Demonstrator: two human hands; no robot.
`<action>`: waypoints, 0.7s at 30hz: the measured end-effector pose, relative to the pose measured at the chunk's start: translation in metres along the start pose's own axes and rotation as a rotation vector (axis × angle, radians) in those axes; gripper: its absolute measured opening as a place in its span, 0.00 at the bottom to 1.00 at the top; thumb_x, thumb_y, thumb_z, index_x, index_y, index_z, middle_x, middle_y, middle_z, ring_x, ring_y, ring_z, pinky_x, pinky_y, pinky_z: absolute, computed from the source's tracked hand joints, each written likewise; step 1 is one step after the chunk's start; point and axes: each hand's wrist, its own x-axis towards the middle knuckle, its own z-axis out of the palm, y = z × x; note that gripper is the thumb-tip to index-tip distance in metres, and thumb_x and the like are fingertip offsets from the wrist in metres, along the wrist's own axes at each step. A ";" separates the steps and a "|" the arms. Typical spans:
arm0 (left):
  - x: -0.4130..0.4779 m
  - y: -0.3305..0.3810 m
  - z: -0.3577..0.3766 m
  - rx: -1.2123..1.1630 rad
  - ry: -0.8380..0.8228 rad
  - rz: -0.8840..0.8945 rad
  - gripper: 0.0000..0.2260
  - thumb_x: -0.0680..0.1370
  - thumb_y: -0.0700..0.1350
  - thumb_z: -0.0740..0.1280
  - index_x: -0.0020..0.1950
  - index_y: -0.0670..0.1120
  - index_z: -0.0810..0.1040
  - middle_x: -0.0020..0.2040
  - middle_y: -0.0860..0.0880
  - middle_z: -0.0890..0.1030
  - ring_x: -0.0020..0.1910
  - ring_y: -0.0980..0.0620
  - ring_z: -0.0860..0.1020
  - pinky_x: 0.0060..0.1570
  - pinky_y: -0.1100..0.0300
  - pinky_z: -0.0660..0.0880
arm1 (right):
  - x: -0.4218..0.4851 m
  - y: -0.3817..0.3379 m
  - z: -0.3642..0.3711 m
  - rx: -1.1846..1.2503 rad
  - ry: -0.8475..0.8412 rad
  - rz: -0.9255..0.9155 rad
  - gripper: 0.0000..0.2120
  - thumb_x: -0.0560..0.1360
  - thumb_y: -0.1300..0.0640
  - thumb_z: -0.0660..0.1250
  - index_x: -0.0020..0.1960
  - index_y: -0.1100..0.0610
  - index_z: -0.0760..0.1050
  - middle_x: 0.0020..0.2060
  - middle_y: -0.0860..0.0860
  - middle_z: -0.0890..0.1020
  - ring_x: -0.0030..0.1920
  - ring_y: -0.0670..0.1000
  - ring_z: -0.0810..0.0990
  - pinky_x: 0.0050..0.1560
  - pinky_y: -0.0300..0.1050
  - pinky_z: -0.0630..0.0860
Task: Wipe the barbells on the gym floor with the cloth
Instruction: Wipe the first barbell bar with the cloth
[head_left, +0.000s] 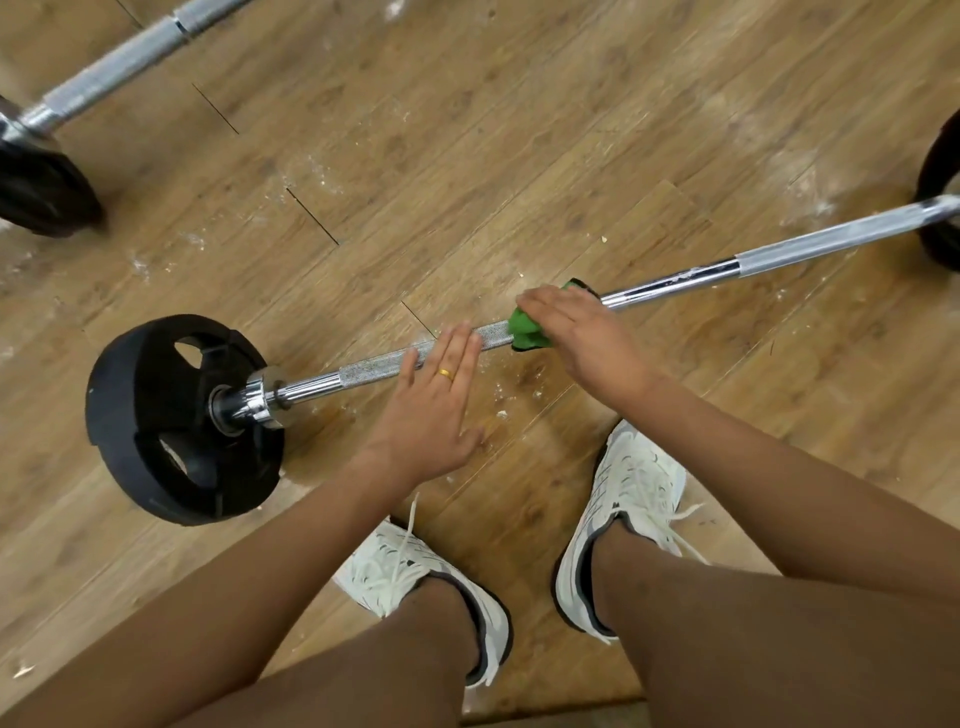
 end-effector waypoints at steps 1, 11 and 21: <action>0.000 -0.002 0.000 -0.016 0.000 0.002 0.45 0.80 0.63 0.57 0.80 0.43 0.31 0.80 0.46 0.29 0.79 0.48 0.31 0.78 0.40 0.41 | 0.000 0.006 -0.003 -0.003 0.014 0.026 0.26 0.74 0.73 0.67 0.71 0.62 0.72 0.66 0.58 0.78 0.66 0.59 0.76 0.70 0.57 0.69; 0.013 -0.015 -0.030 -0.076 -0.134 0.052 0.48 0.79 0.61 0.63 0.80 0.44 0.30 0.79 0.47 0.28 0.79 0.50 0.31 0.78 0.43 0.39 | 0.012 -0.003 -0.004 -0.003 0.062 0.068 0.25 0.74 0.73 0.66 0.70 0.62 0.73 0.65 0.58 0.78 0.66 0.60 0.76 0.72 0.56 0.64; 0.058 -0.010 -0.095 -0.026 -0.511 0.085 0.49 0.80 0.60 0.64 0.79 0.41 0.30 0.80 0.43 0.31 0.81 0.47 0.36 0.79 0.44 0.46 | 0.029 0.007 -0.006 0.009 0.061 0.054 0.23 0.75 0.70 0.64 0.69 0.61 0.74 0.65 0.57 0.79 0.64 0.58 0.77 0.68 0.50 0.65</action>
